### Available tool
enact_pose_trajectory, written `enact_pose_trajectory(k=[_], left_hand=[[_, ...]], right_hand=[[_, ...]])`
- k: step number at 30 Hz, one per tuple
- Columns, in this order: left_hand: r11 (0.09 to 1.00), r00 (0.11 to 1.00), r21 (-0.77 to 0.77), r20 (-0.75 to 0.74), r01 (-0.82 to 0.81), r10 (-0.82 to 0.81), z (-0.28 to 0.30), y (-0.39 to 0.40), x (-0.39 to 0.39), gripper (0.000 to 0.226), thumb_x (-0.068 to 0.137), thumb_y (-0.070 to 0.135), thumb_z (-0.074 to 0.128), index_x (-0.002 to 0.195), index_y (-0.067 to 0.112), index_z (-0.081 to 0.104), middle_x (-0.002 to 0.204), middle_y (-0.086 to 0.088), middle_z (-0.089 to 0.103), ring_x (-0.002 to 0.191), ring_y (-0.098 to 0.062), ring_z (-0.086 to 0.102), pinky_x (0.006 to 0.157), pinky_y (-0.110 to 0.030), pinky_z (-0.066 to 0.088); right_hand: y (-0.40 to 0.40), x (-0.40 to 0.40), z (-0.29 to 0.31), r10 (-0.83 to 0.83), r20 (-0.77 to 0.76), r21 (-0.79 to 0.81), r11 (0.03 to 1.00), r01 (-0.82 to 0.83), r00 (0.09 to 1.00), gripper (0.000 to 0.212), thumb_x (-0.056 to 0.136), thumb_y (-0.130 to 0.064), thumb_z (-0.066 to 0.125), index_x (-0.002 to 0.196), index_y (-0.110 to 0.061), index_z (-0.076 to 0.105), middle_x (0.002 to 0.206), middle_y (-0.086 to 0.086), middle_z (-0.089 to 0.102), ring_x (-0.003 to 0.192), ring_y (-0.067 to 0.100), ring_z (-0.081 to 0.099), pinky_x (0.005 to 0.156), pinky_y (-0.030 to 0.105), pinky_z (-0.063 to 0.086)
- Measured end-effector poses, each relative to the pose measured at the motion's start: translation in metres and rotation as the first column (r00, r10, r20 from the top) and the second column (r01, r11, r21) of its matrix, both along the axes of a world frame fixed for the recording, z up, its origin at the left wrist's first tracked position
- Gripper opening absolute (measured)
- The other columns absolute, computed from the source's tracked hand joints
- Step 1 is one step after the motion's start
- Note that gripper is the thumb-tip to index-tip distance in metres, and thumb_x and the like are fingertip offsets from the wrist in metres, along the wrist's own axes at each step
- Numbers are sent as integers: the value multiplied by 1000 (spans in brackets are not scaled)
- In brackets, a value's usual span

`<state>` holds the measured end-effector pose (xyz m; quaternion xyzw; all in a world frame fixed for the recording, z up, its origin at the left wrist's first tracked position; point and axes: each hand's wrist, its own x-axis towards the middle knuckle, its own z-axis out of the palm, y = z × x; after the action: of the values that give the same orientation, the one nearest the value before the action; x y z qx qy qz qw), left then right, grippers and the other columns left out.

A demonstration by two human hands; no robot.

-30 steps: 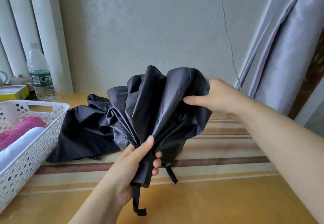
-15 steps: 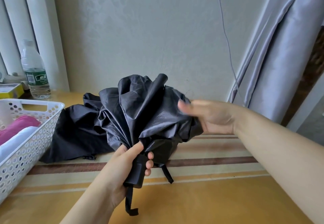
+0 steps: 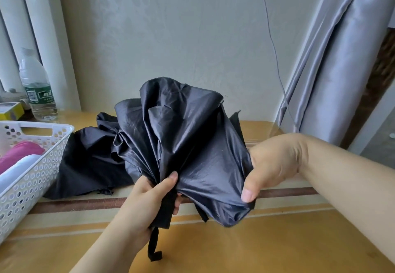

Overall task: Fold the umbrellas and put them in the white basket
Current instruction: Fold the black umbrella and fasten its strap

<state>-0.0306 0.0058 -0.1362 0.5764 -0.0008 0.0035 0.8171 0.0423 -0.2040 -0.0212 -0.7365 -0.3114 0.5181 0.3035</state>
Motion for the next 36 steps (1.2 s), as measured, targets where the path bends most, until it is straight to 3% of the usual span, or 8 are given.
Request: enact_pose_trajectory(k=[4, 12, 16, 22, 28, 30, 33, 36], left_hand=[[999, 999, 5, 4, -36, 36, -1, 5, 3, 31, 83, 24, 68, 89, -4, 57, 62, -15, 49, 52, -23, 46, 53, -34, 34], [980, 995, -176, 11, -93, 97, 5, 11, 4, 20, 81, 24, 61, 89, 6, 61, 67, -6, 51, 52, -16, 45, 43, -25, 41], [969, 991, -211, -5, -130, 132, 3, 11, 5, 17, 88, 20, 58, 94, 4, 58, 67, -7, 51, 50, -15, 47, 43, -24, 41], [971, 982, -153, 11, -185, 189, 2, 10, 4, 19, 91, 24, 56, 93, 4, 56, 66, -7, 49, 52, -16, 47, 42, -22, 39], [970, 976, -107, 12, -216, 218, 0, 8, 4, 20, 94, 27, 55, 93, 7, 54, 62, -8, 49, 53, -18, 47, 42, -24, 36], [971, 974, -81, 21, -223, 225, -1, 7, 4, 21, 95, 26, 54, 94, 5, 55, 62, -8, 50, 53, -19, 47, 44, -26, 36], [964, 972, -139, 28, -229, 235, 1, 2, 1, 23, 96, 24, 53, 90, 2, 56, 65, -7, 53, 55, -19, 48, 44, -25, 40], [947, 974, -242, 32, -212, 226, 8, -1, -2, 24, 97, 22, 51, 81, 4, 55, 62, -6, 52, 51, -17, 46, 42, -22, 42]], right_hand=[[-7, 0, 14, 34, 110, -129, 991, -20, 993, 40, 72, -18, 70, 111, -10, 64, 103, -9, 71, 103, 11, 65, 91, 20, 48], [-24, 10, 17, -500, 410, 289, 864, 411, 763, 43, 68, -26, 71, 110, -19, 67, 119, -8, 67, 108, 0, 62, 94, 12, 43], [-25, 9, 26, -498, 429, 160, 863, 479, 754, 60, 63, -32, 71, 121, -19, 63, 121, -3, 68, 119, 15, 58, 111, 41, 36], [-7, 5, 22, -829, -130, 493, 422, 761, 544, 55, 69, -5, 65, 123, -2, 52, 104, 17, 71, 87, 25, 72, 77, 38, 60], [27, -20, -15, -866, -148, 334, 411, 848, 478, 23, 89, -27, 64, 106, -12, 63, 103, 9, 73, 96, 26, 69, 88, 48, 54], [38, -22, -27, -940, 71, 480, 325, 815, 333, 19, 99, -28, 53, 93, -11, 59, 94, 8, 70, 87, 25, 68, 77, 43, 57], [41, -32, -31, -812, 584, 704, 511, 493, 8, 34, 102, -32, 38, 74, -13, 45, 64, 5, 54, 56, 18, 64, 48, 22, 45], [35, -37, -38, -875, 484, 826, 449, 341, -21, 34, 100, -29, 40, 68, -19, 38, 47, -6, 44, 41, 12, 59, 37, 16, 41]])
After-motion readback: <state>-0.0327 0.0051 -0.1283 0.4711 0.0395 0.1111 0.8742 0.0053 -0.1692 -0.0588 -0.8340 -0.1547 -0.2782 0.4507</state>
